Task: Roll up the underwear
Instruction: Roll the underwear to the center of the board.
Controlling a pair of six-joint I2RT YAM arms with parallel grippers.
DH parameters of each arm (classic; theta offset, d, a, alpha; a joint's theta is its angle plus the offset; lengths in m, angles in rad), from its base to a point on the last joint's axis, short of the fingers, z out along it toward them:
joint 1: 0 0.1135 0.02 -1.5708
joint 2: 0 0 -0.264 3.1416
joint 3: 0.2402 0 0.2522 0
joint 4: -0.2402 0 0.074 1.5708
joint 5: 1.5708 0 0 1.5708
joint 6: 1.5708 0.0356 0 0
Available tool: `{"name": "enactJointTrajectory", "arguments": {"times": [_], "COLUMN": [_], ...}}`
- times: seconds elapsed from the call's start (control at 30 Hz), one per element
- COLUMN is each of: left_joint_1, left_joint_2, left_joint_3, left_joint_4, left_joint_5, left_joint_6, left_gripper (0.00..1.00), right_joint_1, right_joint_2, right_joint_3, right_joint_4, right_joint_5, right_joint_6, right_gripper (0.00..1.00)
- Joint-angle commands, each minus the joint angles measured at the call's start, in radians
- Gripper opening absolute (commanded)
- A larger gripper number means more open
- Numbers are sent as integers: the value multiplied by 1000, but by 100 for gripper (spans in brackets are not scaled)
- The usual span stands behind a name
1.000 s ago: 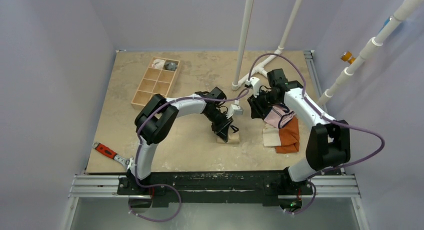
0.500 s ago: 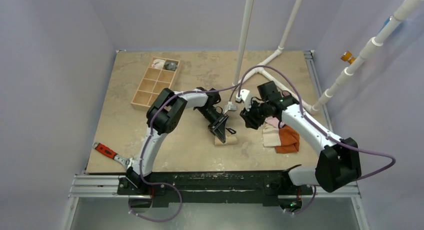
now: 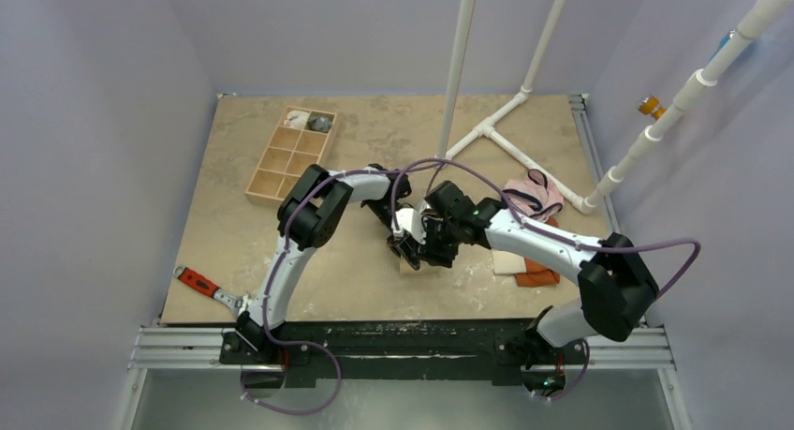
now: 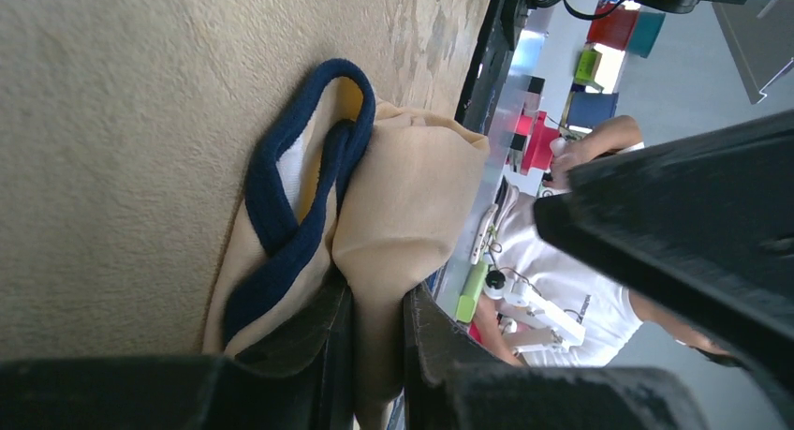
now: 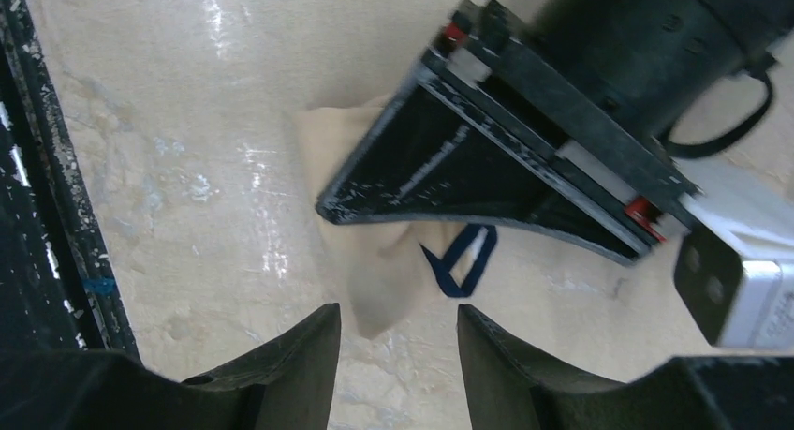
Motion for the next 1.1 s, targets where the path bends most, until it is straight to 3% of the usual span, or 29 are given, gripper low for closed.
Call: {"name": "enactJointTrajectory", "arguments": {"times": [0.0, 0.33, 0.47, 0.67, 0.8, 1.07], "left_joint_1": [4, 4, 4, 4, 4, 21], "left_joint_2": [53, 52, 51, 52, 48, -22], "left_joint_3": [-2, 1, 0, 14, 36, 35], "left_joint_4": [44, 40, 39, 19, -16, -55], "left_joint_5": [-177, -174, -171, -166, -186, -269], "left_joint_6": [40, 41, 43, 46, 50, 65], "left_gripper": [0, 0, 0, 0, 16, 45], "right_joint_1": [58, 127, 129, 134, 134, 134], "right_joint_2": [21, 142, 184, 221, 236, 246], "right_joint_3": [-13, -20, -26, -15, -8, -17], "right_joint_4": [60, 109, 124, 98, 49, -41], "right_joint_5": [46, 105, 109, 75, 40, -31], "right_joint_6": [-29, -39, -51, -51, -47, -15], "right_gripper": [49, 47, 40, 17, 0, 0]}}
